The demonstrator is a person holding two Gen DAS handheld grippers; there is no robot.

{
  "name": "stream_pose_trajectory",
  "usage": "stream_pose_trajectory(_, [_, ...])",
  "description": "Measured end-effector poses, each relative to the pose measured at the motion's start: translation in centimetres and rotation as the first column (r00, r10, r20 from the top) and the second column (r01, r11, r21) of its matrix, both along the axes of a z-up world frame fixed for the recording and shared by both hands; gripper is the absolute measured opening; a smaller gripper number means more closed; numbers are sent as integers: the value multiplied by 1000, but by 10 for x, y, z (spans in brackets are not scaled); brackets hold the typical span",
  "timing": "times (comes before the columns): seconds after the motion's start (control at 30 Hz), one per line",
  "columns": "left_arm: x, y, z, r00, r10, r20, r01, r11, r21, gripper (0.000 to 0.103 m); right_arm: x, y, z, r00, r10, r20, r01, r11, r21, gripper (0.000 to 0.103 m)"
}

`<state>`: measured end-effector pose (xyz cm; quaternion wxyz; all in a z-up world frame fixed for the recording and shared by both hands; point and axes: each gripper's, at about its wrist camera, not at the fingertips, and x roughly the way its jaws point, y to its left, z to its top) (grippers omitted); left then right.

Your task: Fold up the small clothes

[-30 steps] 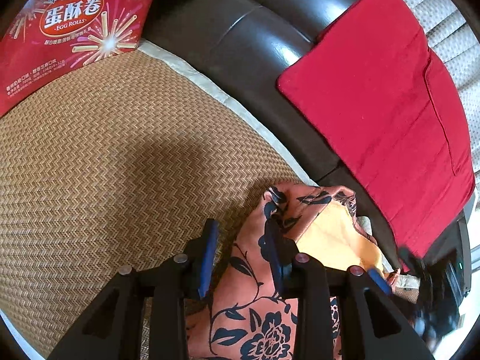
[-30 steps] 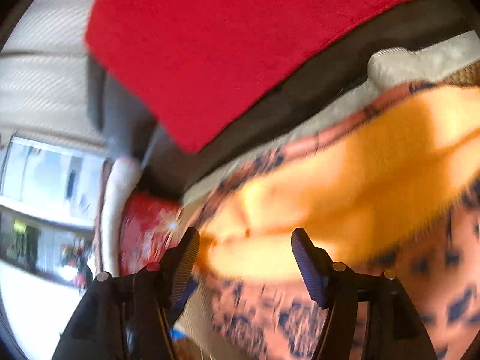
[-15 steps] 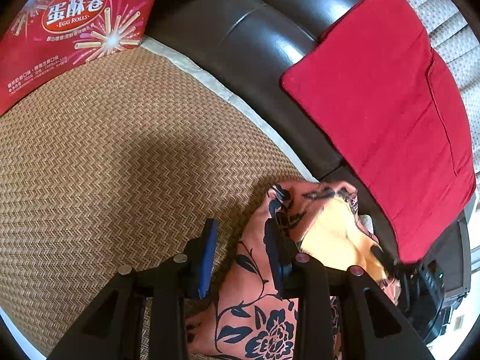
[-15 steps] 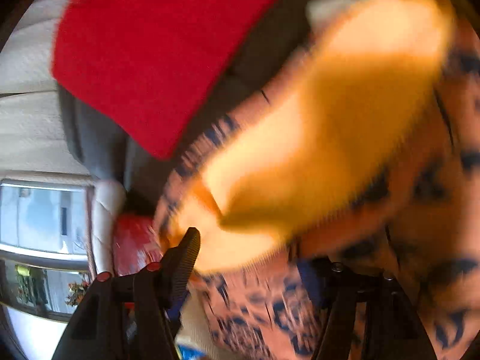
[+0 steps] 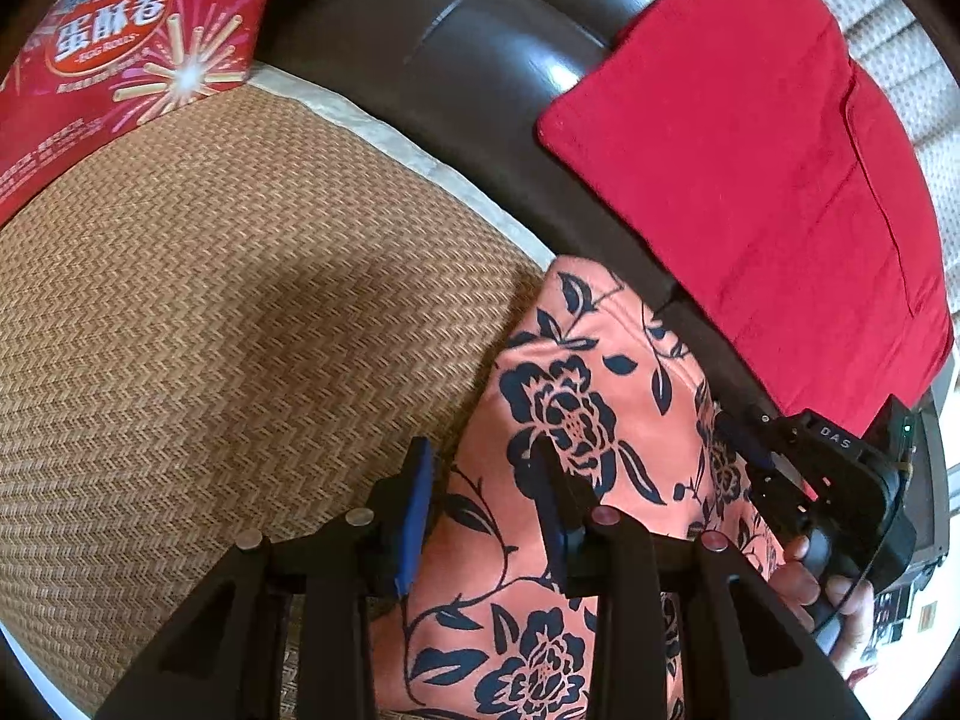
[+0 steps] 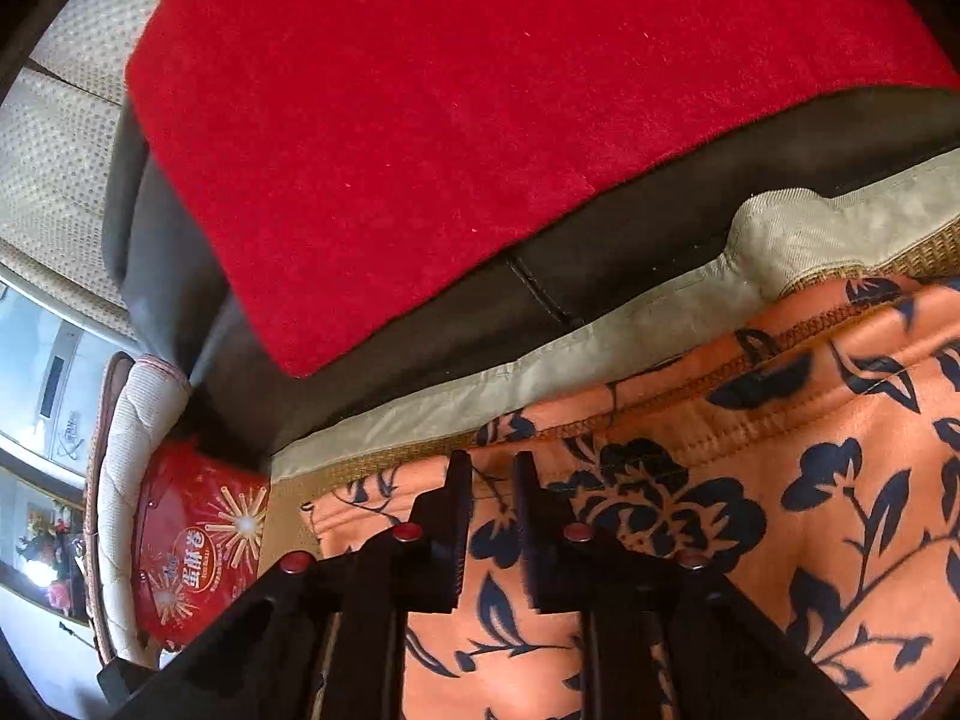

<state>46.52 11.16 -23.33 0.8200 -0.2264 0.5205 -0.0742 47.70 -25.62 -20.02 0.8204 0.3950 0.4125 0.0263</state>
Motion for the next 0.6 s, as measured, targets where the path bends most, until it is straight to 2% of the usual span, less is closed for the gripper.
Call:
stream_pose_trajectory(0.07, [1,-7,-2,1000,-22,-7,22,1000,15,36,-5,-6,4,1000,23,6,-23,1000,16,18])
stream_pose_trajectory(0.1, [1,-12,-2,999,-34,-11,34,999,28,36,-7,-9,9,999,32,14,-31,999,-11,18])
stream_pose_trajectory(0.2, [1,-24,-7,997,-71,-31,73,995,63,36,-35,-12,24,998,59,5,-57,975,-213,18])
stream_pose_trajectory(0.27, [-1,-32,-5,995,-94,-26,95,992,82,37,-52,-21,30,998,70,4,-65,955,-288,18])
stream_pose_trajectory(0.3, [-1,-36,-3,993,-113,-17,114,989,96,41,-63,-30,32,998,64,-7,-63,946,-318,18])
stream_pose_trajectory(0.33, [-3,-42,0,992,-129,-1,128,985,114,44,-72,-44,33,998,57,-19,-60,942,-331,18])
stream_pose_trajectory(0.4, [-6,-52,7,987,-160,31,155,979,129,59,-94,-67,29,998,25,-53,-42,938,-345,18])
stream_pose_trajectory(0.5, [-6,-68,7,977,-212,35,205,967,152,62,-121,-97,16,990,-49,-132,-8,918,-396,19])
stream_pose_trajectory(0.6, [0,-81,-11,975,-220,-18,218,951,221,62,-143,-124,-5,977,-111,-185,31,921,-389,19])
